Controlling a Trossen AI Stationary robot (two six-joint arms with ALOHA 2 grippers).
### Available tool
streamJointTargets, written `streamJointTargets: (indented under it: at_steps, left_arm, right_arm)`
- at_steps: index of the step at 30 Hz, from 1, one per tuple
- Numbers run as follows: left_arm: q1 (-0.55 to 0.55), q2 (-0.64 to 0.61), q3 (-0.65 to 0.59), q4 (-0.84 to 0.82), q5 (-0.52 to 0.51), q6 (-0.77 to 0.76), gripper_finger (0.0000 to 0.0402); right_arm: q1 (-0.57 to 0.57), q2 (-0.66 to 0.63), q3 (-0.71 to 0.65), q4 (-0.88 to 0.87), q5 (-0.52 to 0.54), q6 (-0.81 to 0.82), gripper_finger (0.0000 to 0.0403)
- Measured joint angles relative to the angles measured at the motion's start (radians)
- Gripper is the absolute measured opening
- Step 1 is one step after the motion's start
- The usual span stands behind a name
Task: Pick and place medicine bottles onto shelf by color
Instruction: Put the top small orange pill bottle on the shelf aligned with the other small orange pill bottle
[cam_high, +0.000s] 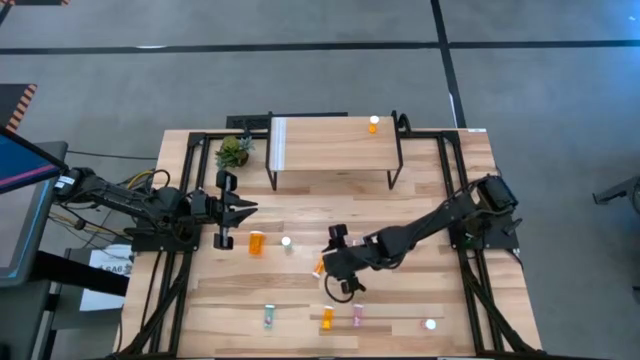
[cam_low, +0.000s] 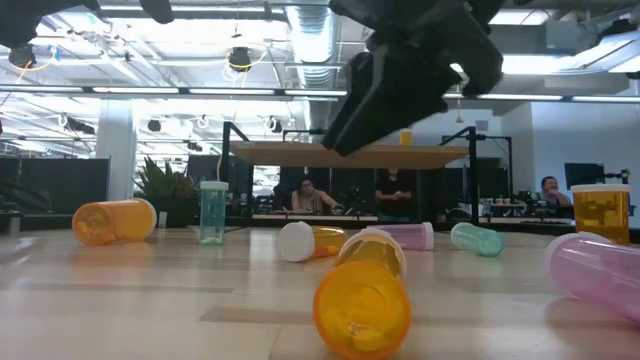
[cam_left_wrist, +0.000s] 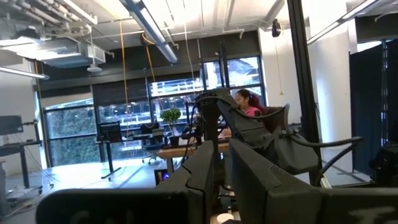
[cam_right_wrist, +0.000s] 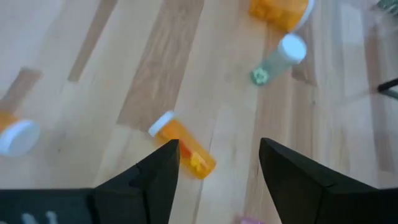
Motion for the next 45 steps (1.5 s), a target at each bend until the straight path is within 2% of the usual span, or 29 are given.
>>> streamJointTargets:
  at_steps: [5,9,11,14,19,26,36,40,45]
  left_arm:
    - [0.000,0.000,0.000,0.000,-0.011,0.000,0.0041]
    - [0.000,0.010,0.000,-0.002,-0.010,-0.002,0.0041]
    - [0.000,0.018,0.000,0.008,-0.010,-0.001,0.0041]
    - [0.001,0.025,0.000,0.004,-0.015,-0.001,0.0041]
    - [0.003,0.042,0.006,0.015,-0.007,-0.005,0.0041]
    - [0.003,0.053,0.006,0.030,-0.012,-0.003,0.0041]
    - [0.003,0.053,0.006,0.031,-0.013,0.000,0.0041]
    - [0.004,0.053,0.006,0.028,-0.014,-0.001,0.0041]
    - [0.005,0.057,0.006,0.029,-0.014,0.000,0.0041]
  right_arm:
    - [0.016,0.034,0.002,0.088,0.000,-0.009,0.0246]
    - [0.016,0.090,0.029,0.094,-0.004,-0.004,0.0246]
    - [0.016,0.105,0.060,0.005,0.002,0.002,0.0246]
    - [0.015,0.115,0.136,-0.001,0.001,-0.006,0.0246]
    - [0.008,0.116,0.199,-0.136,-0.007,-0.011,0.0246]
    - [-0.046,0.116,0.189,-0.193,-0.117,0.015,0.0246]
    - [-0.081,0.148,0.164,-0.198,-0.131,-0.064,0.0246]
    - [-0.095,0.172,0.169,-0.165,-0.207,-0.080,0.0246]
    - [-0.088,0.205,0.162,-0.199,-0.229,-0.091,0.0246]
